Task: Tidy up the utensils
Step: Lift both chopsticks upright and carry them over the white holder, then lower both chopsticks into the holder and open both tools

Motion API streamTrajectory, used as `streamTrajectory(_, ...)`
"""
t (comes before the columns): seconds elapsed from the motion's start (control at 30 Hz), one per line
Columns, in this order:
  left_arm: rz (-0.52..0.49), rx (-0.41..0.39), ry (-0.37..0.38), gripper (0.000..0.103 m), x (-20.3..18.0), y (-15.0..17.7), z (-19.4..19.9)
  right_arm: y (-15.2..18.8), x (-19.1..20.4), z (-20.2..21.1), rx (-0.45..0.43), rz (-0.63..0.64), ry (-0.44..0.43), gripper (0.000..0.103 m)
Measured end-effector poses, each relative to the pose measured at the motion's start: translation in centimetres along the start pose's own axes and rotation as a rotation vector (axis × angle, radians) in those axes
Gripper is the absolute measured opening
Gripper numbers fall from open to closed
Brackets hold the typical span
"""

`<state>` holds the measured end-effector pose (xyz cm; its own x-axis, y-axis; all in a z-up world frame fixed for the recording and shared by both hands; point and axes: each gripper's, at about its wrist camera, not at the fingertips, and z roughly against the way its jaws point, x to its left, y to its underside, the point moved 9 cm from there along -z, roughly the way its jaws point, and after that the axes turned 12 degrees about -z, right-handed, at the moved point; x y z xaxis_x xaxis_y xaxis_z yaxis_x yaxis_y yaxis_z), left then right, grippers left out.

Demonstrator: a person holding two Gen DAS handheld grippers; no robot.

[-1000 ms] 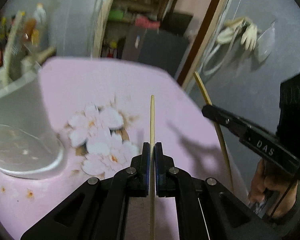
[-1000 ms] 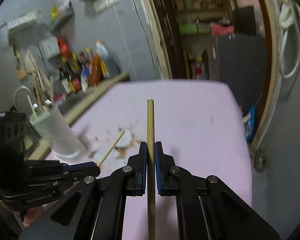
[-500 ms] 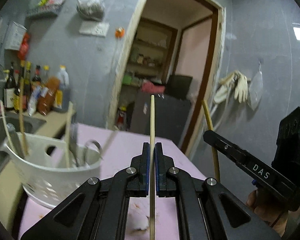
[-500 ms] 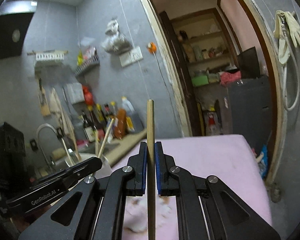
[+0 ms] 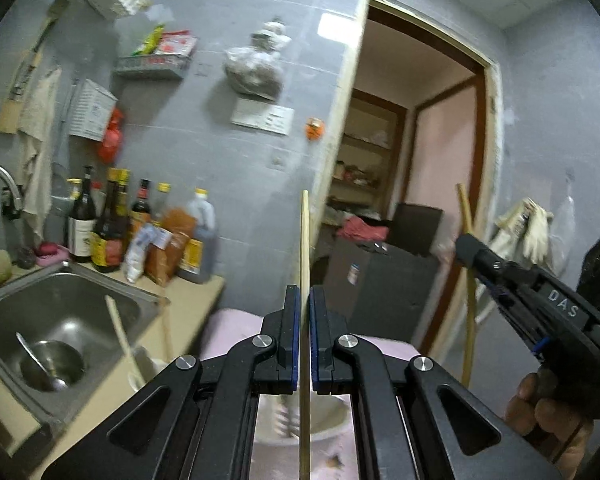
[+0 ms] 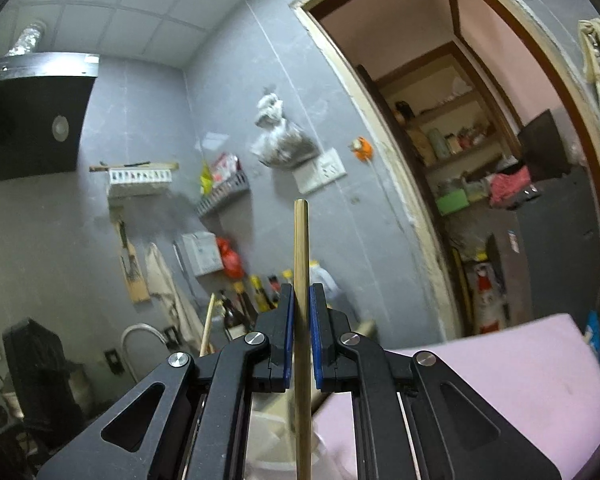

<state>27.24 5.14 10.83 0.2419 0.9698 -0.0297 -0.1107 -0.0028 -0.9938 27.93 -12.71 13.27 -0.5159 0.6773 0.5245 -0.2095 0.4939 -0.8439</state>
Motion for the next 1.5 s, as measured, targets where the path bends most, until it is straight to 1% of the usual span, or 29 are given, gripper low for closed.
streamTrajectory(0.13,0.048,-0.031,-0.053,0.002,4.0,-0.5,-0.7,0.0,1.5,-1.9,-0.062,0.009,-0.02,0.006)
streamTrajectory(0.23,0.095,-0.041,-0.099,0.002,7.0,-0.4,-1.5,0.0,1.9,-2.8,-0.119,0.016,-0.014,0.006)
streamTrajectory(0.37,0.184,-0.051,-0.12,0.002,10.1,0.3,-2.8,0.5,2.0,-3.7,-0.193,0.035,0.022,0.006)
streamTrajectory(0.47,0.195,-0.069,-0.138,0.002,11.0,0.3,-3.4,1.0,1.5,-4.4,-0.215,0.041,0.07,0.006)
streamTrajectory(0.53,0.197,-0.081,-0.15,0.002,11.2,0.3,-3.7,1.2,1.2,-4.8,-0.229,0.051,0.097,0.006)
streamTrajectory(0.63,0.19,-0.101,-0.19,0.002,11.3,0.7,-3.9,1.8,1.0,-5.3,-0.24,0.076,0.13,0.006)
streamTrajectory(0.83,0.143,-0.131,-0.26,0.002,10.2,2.4,-3.4,3.0,0.5,-5.7,-0.247,0.118,0.169,0.006)
streamTrajectory(0.97,0.125,-0.124,-0.278,0.003,9.4,3.2,-3.7,3.9,0.2,-6.1,-0.249,0.14,0.179,0.006)
streamTrajectory(1.07,0.109,-0.115,-0.278,0.003,8.8,3.9,-3.8,4.5,0.3,-6.2,-0.245,0.151,0.175,0.006)
streamTrajectory(1.27,0.082,-0.062,-0.269,0.003,7.9,5.5,-3.9,5.9,0.0,-6.2,-0.191,0.181,0.18,0.006)
streamTrajectory(1.5,0.067,0.007,-0.242,0.003,6.9,7.6,-3.5,7.7,-0.3,-5.4,-0.093,0.203,0.179,0.006)
